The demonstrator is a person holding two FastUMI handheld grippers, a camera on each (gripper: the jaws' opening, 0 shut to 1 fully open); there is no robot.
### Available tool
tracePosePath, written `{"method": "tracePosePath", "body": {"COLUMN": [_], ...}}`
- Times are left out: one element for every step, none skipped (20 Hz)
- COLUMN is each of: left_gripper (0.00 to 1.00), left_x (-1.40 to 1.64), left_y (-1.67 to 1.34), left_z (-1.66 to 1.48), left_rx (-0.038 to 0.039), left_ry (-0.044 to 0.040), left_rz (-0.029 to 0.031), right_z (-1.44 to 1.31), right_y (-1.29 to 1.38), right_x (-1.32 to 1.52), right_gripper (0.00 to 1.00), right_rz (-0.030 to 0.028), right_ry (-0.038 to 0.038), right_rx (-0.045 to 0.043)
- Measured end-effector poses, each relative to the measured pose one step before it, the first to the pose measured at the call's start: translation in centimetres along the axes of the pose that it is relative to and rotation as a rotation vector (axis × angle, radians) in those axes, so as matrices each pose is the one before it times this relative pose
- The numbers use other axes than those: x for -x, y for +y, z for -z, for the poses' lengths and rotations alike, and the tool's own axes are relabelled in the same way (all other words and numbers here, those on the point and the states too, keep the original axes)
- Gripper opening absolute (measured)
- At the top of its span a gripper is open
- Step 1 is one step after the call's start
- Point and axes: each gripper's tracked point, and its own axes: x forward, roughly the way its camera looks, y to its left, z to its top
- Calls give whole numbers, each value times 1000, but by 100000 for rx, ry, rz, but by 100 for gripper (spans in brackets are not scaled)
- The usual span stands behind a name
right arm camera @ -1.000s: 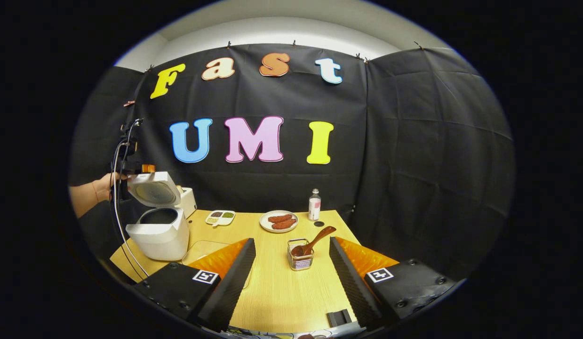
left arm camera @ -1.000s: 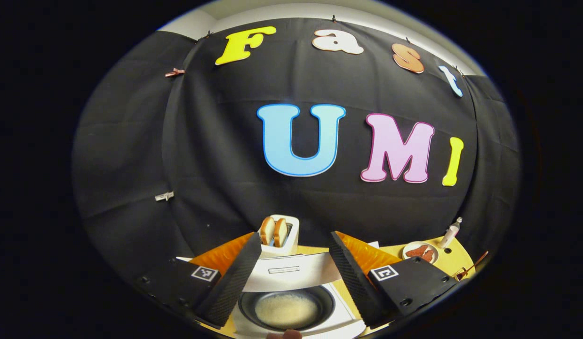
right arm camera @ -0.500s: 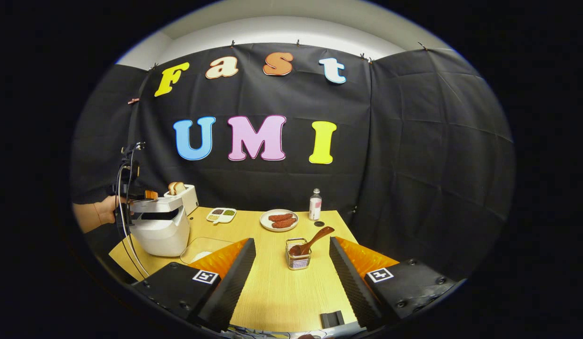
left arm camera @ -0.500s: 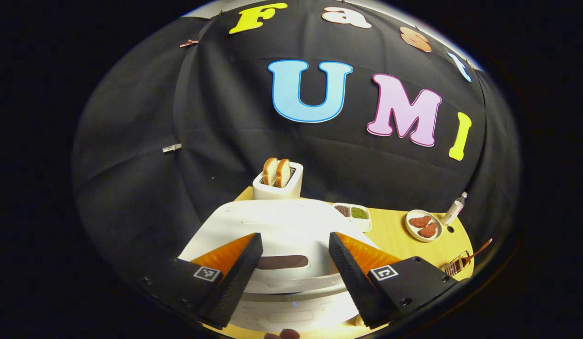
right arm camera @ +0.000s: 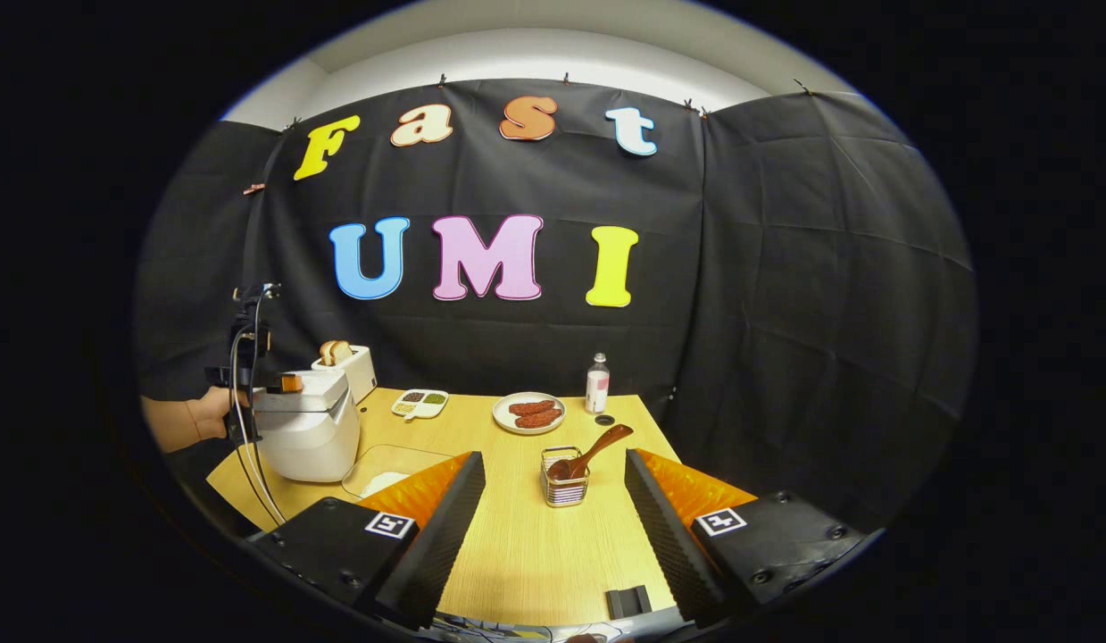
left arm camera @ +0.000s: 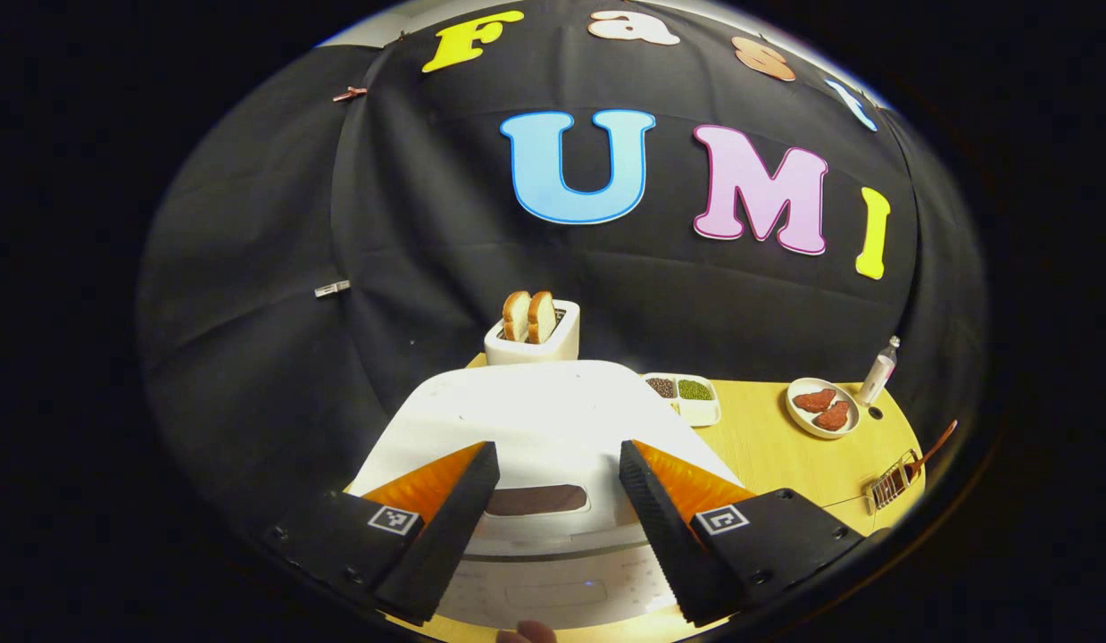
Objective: Close the left gripper, press the button to open the rice cooker; take a wooden spoon from the chopstick holder with the right hand, scoop a spoonful of rice and pour it into the rice cooker, then put the wooden spoon back into the chopstick holder.
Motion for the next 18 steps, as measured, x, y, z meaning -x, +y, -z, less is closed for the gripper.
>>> {"method": "tracePosePath", "body": {"left_gripper": [97,97,98,98,98,98,98,98,98,98,100,99,100,100,100,100,99,100], "left_x": [-117,-80,-87,108,6,-61,-95,-15,-216,252,-198,66,-112,-98,-123,-22,-75,-133], "left_y": [-5,19,31,-44,-92,85,12,10,-39,115,20,-79,32,-49,-11,-12,26,-2], "left_z": [597,637,346,128,-71,158,2,234,526,575,-295,229,-25,26,42,56,-80,-19], "left_rx": [-379,109,457,-61,-707,-481,-454,39,254,184,-599,-61,-220,302,-331,404,848,901], "left_ry": [1445,1433,496,-436,-1122,-184,-378,551,1894,893,-2291,-593,-1060,-91,1384,1075,926,1098], "left_rz": [200,244,73,-99,-164,-97,45,82,157,-294,-137,-457,-244,-496,-267,242,625,442], "right_z": [38,130,204,127,105,68,-31,-52,-42,-125,8,-88,-82,69,114,-31,-143,-62], "right_y": [83,102,73,97,68,113,119,65,51,32,131,48,-7,-13,64,58,141,131], "right_x": [67,53,10,46,-45,-41,22,-17,-39,-101,-17,-39,53,-45,64,28,78,-43], "right_gripper": [98,98,98,98,98,98,98,98,98,98,98,98,98,98,98,98,98,98], "right_rz": [-27,-72,58,-132,-67,-131,-136,-52,-124,-40,-89,-8,106,124,66,-28,-137,-275], "right_ry": [122,183,350,346,371,272,109,23,-91,-155,-8,-128,-118,87,182,-41,-304,-124], "right_rx": [-59,136,193,105,145,100,-31,-36,-30,-17,-13,47,91,22,107,40,-230,-365]}}
